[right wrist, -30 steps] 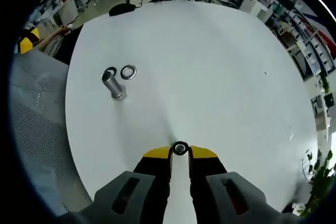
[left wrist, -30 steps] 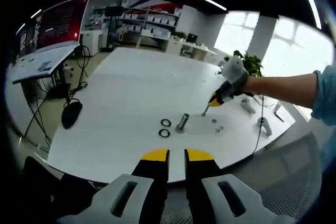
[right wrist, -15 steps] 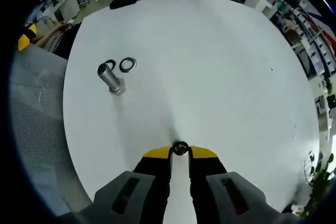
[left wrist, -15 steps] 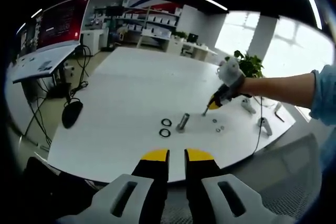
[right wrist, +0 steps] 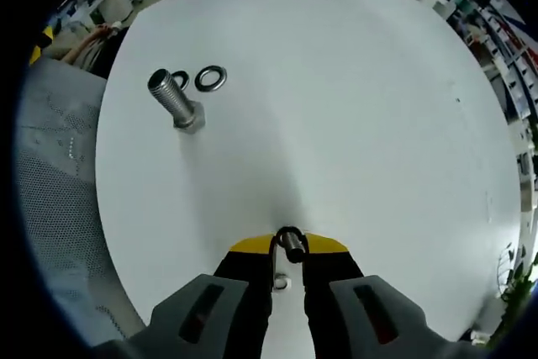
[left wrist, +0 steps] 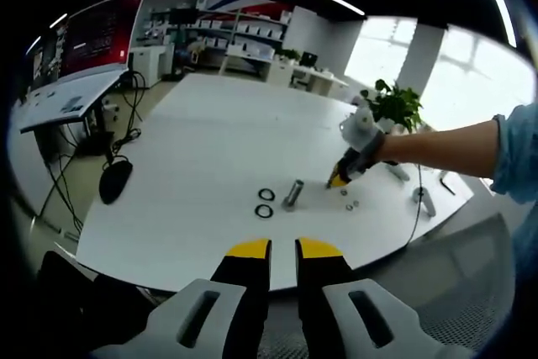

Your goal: Place the washer onto the threaded stud by aligning its center hole with the stud, sliding it down to the base, and recovering from edge contact or off-axis alignment until the washer reaches the visible bottom stop.

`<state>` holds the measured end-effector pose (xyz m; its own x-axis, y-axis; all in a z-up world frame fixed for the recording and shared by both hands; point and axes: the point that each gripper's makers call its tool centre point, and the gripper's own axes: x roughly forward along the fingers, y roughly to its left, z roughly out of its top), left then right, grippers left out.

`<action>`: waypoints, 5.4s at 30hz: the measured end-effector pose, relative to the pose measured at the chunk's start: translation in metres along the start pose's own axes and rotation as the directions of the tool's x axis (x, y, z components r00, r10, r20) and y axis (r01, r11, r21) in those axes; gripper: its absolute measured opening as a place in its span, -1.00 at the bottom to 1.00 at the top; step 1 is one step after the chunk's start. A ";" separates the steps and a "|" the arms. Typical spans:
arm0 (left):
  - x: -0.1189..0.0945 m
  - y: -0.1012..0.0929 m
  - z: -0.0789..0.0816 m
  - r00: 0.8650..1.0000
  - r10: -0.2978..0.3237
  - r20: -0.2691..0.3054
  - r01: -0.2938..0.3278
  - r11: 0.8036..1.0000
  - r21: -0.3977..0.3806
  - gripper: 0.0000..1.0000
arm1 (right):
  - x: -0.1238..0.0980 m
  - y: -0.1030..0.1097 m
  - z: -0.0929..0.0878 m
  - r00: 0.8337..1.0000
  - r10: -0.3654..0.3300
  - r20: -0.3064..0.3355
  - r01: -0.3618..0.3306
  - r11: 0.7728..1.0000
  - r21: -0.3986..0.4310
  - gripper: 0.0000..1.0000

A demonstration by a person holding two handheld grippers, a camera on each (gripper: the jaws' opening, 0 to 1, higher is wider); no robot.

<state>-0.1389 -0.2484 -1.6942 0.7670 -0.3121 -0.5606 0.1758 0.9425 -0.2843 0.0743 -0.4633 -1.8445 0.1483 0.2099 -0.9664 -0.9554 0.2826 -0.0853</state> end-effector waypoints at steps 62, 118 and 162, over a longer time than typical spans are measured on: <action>-0.001 -0.006 -0.002 0.999 -0.034 -0.011 0.034 0.999 0.010 -0.82 | -0.038 0.101 -0.108 0.990 0.113 0.080 -0.126 0.975 0.180 -0.38; -0.001 -0.006 -0.005 0.999 -0.037 -0.029 0.037 0.999 0.019 -0.82 | -0.031 0.108 -0.130 0.996 0.083 -0.017 -0.083 0.996 0.032 -0.54; -0.002 -0.007 -0.004 0.999 -0.037 -0.023 0.037 0.999 0.017 -0.82 | -0.030 0.108 -0.126 0.997 0.065 -0.048 -0.063 0.997 0.045 -0.53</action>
<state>-0.1442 -0.2549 -1.6947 0.7457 -0.3495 -0.5672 0.2145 0.9320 -0.2922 -0.0659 -0.5573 -1.8556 0.0732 0.1827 -0.9804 -0.9505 0.3105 -0.0131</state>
